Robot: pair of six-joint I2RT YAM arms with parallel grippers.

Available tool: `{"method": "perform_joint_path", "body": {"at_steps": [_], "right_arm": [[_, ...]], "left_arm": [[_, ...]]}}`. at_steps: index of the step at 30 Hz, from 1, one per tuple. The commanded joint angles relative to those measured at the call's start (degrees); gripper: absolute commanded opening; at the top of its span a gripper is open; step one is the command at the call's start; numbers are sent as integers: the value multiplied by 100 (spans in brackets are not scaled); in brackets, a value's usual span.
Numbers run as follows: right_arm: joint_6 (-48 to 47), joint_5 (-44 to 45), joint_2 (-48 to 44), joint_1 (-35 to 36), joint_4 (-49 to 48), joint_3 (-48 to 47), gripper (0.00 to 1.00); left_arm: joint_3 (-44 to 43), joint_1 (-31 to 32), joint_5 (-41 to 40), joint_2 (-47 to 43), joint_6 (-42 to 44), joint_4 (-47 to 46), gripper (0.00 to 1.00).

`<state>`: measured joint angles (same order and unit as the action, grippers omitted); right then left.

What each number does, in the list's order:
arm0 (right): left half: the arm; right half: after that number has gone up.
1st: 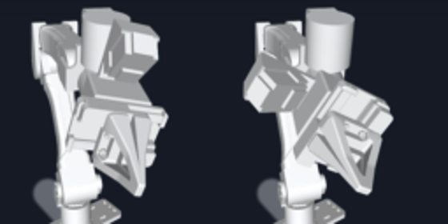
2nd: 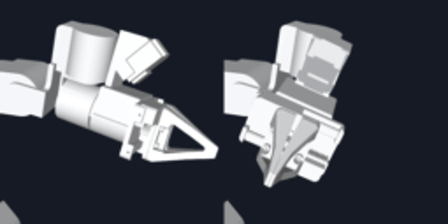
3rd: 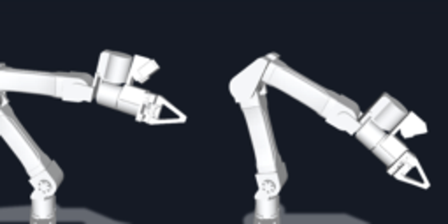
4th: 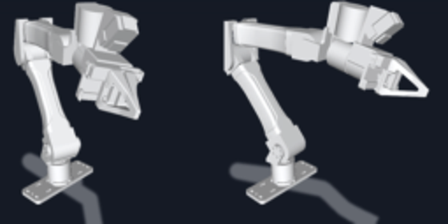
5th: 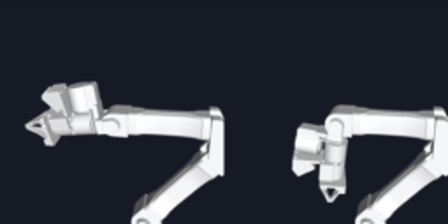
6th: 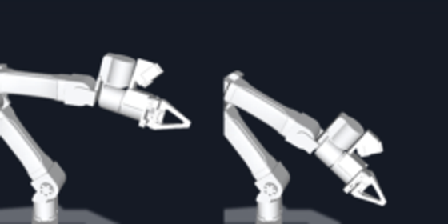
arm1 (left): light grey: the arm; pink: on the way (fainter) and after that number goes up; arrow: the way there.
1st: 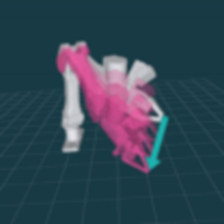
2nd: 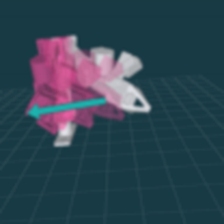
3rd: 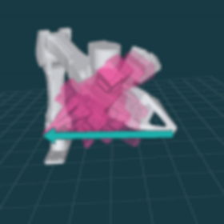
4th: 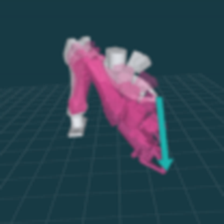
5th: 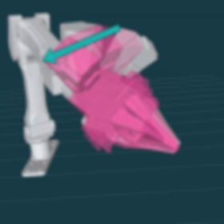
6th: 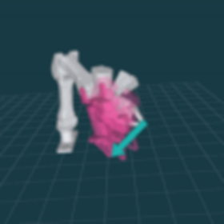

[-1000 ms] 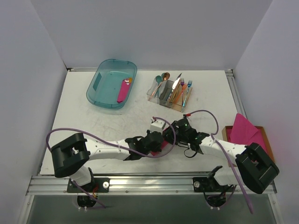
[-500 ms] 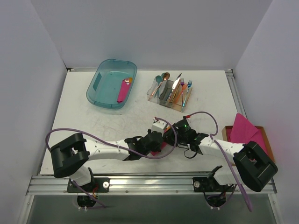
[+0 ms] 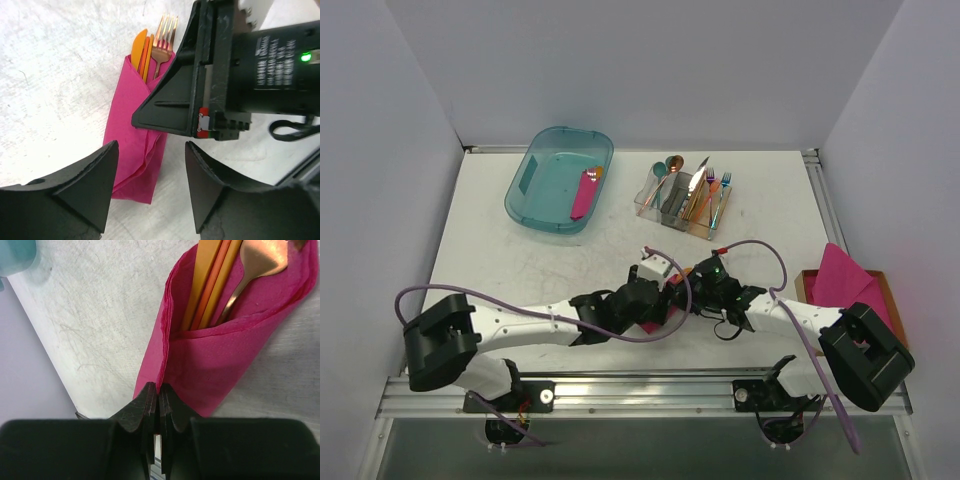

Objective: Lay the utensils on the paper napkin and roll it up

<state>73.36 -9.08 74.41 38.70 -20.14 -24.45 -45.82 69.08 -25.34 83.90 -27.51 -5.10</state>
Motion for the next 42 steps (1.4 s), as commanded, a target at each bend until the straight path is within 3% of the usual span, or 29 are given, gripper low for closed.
{"method": "perform_joint_path", "body": {"at_steps": [1,6,11,26,42], "right_arm": [[-50,-23,3,15,10,36,2],[-120,-50,-14,24,28,19,1],[-147,-32,-67,24,54,19,0],[-235,-15,-120,15,221,-122,0],[-278,20,-138,6,309,-139,0]], "left_arm": [[-41,18,-33,-584,219,395,67],[319,-17,433,-1261,605,728,73],[521,-17,337,-1420,738,1046,75],[170,0,-251,-94,387,1337,76],[117,-96,-234,215,-35,1064,76]]}}
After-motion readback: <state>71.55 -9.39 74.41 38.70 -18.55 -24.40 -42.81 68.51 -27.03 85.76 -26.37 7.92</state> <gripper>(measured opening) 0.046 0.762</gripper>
